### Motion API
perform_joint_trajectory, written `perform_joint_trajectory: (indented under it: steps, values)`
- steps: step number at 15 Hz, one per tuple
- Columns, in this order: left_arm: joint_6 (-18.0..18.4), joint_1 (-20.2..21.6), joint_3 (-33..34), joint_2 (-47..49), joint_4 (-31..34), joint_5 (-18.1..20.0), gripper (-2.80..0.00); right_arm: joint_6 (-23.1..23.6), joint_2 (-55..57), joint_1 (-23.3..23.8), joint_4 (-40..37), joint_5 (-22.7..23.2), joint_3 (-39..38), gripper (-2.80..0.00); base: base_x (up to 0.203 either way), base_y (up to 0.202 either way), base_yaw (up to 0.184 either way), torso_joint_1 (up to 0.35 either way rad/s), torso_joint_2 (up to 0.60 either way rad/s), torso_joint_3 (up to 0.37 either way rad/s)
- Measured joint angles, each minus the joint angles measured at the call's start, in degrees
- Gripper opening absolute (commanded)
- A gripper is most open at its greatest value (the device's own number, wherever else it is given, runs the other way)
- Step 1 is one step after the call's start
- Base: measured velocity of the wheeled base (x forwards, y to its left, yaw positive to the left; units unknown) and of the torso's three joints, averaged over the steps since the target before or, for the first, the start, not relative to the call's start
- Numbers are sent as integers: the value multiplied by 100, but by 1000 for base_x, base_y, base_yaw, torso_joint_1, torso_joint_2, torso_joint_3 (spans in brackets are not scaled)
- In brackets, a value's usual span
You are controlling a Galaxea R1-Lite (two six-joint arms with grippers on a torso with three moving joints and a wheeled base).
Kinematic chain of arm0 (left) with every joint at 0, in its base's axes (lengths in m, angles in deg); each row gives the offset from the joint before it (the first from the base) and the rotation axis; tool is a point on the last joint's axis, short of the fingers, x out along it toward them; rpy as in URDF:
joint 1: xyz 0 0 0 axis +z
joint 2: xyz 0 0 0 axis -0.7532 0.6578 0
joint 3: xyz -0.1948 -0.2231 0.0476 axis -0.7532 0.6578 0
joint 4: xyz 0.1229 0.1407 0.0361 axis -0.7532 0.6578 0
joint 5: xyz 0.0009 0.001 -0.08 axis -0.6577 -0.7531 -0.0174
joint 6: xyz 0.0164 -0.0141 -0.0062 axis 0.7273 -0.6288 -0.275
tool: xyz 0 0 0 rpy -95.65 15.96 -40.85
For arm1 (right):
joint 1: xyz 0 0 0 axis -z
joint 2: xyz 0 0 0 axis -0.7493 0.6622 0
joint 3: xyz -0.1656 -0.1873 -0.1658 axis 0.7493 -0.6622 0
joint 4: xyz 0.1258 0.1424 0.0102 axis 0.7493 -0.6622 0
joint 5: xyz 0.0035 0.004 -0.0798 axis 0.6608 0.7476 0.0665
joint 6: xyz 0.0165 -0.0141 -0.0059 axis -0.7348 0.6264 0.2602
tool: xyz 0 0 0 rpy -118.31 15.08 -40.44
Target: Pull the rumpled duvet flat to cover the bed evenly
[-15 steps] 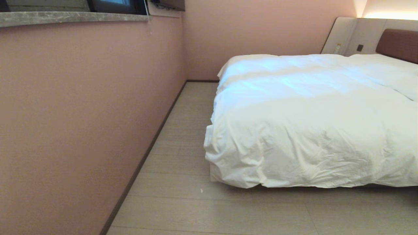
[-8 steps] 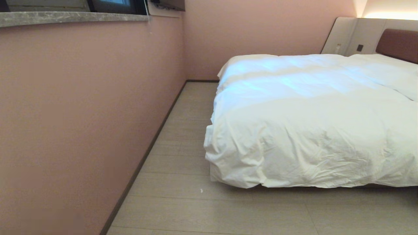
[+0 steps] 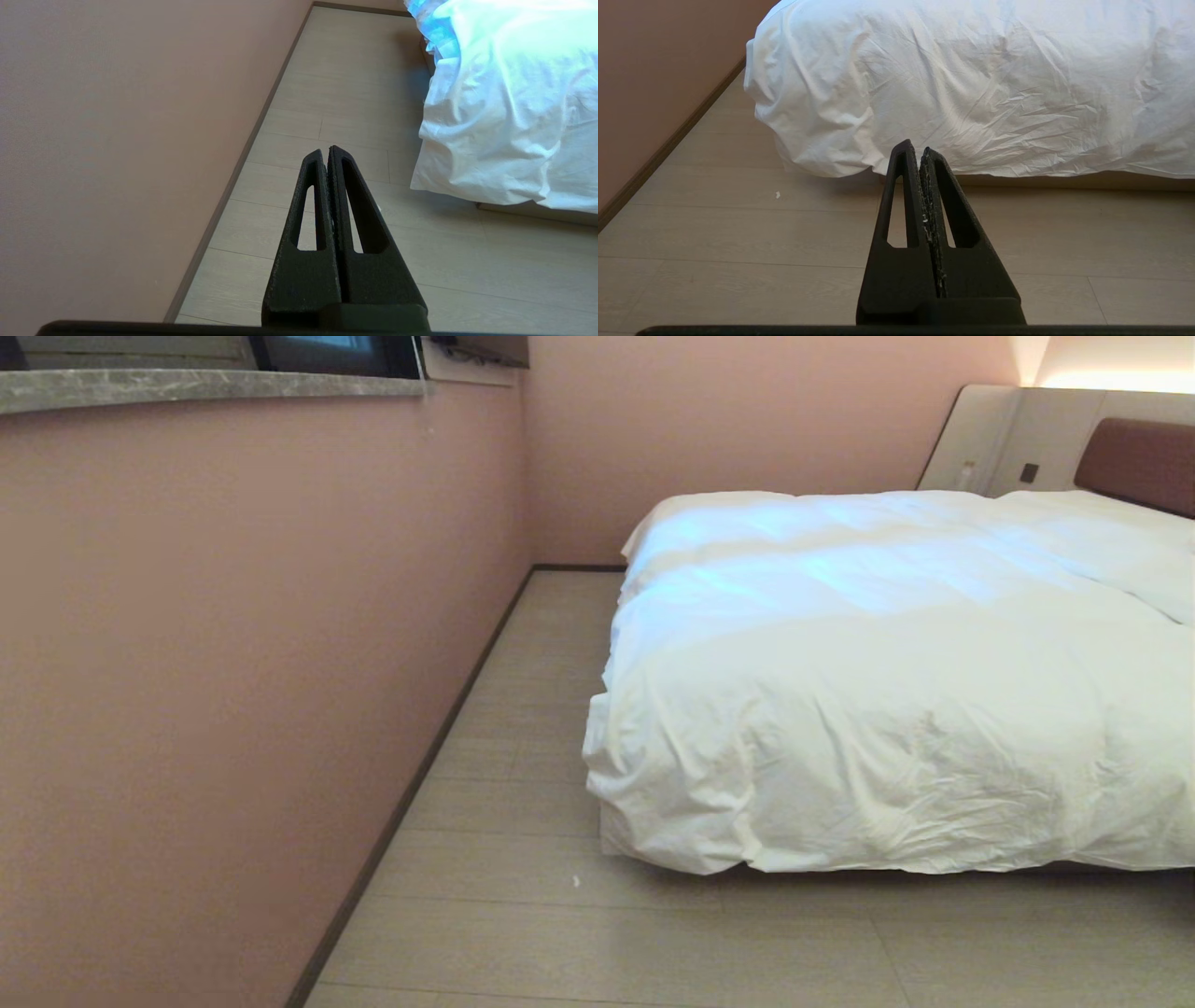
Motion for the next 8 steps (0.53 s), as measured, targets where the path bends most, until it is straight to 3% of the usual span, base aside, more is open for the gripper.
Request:
perform_joint_trajectory:
  steps: [8]
  values:
    - [-4, 0, 0, 0, 2, -2, -280, 2, 0, 0, 0, 0, 0, -280, 0, 0, 0, 0, 0, 0]
